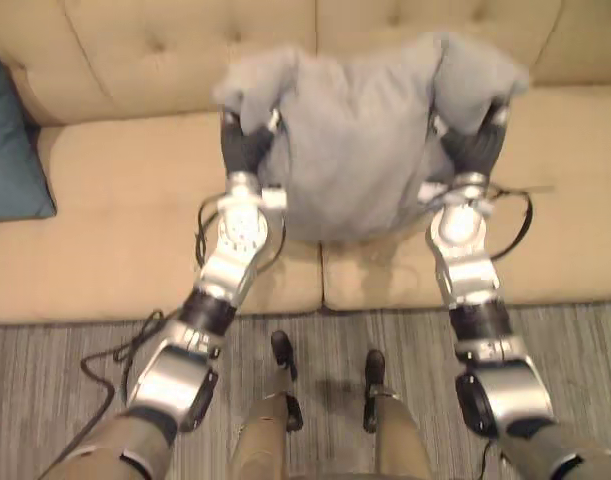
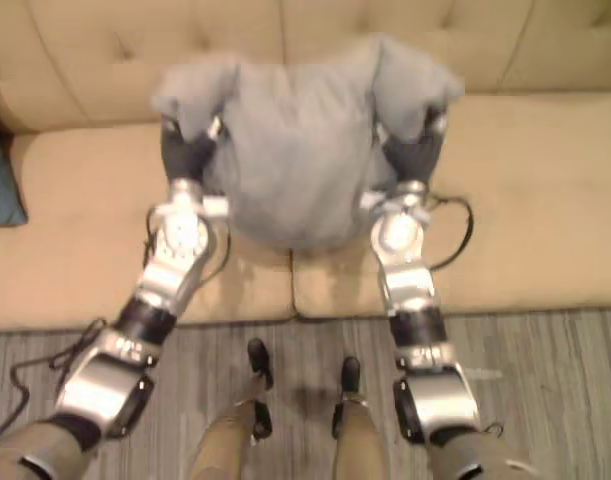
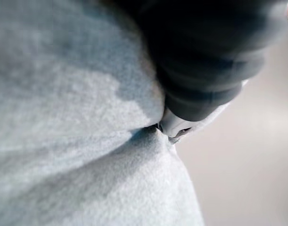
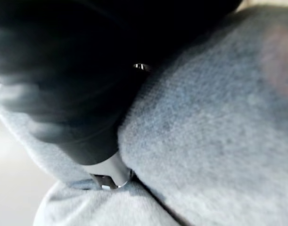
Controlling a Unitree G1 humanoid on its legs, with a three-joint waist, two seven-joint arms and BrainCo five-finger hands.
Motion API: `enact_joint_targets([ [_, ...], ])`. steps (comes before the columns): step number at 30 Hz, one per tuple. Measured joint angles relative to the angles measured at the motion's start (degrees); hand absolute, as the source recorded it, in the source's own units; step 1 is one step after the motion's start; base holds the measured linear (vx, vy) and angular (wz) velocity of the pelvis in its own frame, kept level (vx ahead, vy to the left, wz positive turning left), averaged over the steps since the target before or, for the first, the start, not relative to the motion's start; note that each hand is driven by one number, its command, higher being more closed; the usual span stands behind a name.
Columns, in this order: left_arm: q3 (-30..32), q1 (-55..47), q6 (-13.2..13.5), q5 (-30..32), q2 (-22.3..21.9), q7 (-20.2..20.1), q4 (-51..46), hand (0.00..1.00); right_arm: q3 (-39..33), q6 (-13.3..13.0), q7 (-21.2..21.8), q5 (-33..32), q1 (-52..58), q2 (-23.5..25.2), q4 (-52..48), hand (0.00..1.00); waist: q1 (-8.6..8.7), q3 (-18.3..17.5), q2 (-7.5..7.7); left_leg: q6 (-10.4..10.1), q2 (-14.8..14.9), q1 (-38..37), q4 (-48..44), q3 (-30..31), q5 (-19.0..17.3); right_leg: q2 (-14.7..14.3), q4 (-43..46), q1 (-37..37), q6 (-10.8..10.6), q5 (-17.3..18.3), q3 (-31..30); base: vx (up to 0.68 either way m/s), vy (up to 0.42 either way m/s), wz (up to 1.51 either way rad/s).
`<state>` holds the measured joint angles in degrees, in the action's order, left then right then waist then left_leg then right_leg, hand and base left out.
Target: Pick up cushions and gather them together orderly.
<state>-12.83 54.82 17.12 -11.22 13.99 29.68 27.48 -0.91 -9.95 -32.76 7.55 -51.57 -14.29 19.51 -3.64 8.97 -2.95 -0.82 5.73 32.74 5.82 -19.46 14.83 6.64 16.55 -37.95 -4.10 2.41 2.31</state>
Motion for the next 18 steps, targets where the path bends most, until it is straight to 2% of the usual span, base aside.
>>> enact_joint_targets([
  [3, 1.9, 8.3, 0.0, 0.1, 0.1, 1.2, 4.5, 1.00, -1.2, 0.8, -3.3, 1.5, -7.8, 0.0, 2.5, 1.00, -0.03, 2.2, -0.39, 0.2, 0.0, 3.6, 0.0, -0.1, 0.8, 0.1, 1.6, -4.4, 0.0, 0.0, -0.2, -0.01, 0.008, 0.01],
  [5, 2.7, 10.1, 0.0, 0.5, 0.2, 1.5, 5.6, 1.00, -1.2, 1.0, -3.8, 1.5, -9.3, 0.0, 3.3, 1.00, -0.03, 3.3, -0.46, 0.2, 0.0, 4.4, 0.0, -0.3, 0.8, 0.1, 1.9, -5.3, 0.0, 0.0, -0.4, 0.04, 0.013, -0.04],
  [10, 3.2, 13.2, 0.0, 1.0, 0.3, 1.3, 8.8, 1.00, -2.2, 1.4, -3.9, 1.0, -10.9, 0.3, 5.9, 1.00, -0.11, 3.5, -0.51, -0.1, 0.6, 8.4, -0.1, -0.3, 1.0, -0.5, 3.2, -9.8, 0.0, 0.0, -0.9, 0.05, 0.010, -0.01],
  [11, 3.7, 14.1, 0.0, 1.1, 0.3, 1.2, 9.5, 0.00, -2.4, 1.4, -3.6, 0.8, -12.0, 0.2, 6.4, 0.00, -0.13, 3.5, -0.50, -0.1, 0.9, 9.5, -0.7, -0.3, 1.0, -0.7, 3.4, -10.7, 0.0, 0.0, -1.1, 0.00, 0.000, 0.00],
  [18, 6.3, 18.6, 0.0, 1.2, 1.0, 0.2, 12.8, 0.00, -3.4, 0.2, -3.1, -3.6, -15.5, -1.3, 9.1, 0.00, -0.60, 3.5, -0.44, -0.4, 2.5, 12.5, -2.2, -0.4, 0.8, -1.4, 4.2, -13.3, 0.1, 0.0, -1.0, 0.02, -0.002, -0.01],
])
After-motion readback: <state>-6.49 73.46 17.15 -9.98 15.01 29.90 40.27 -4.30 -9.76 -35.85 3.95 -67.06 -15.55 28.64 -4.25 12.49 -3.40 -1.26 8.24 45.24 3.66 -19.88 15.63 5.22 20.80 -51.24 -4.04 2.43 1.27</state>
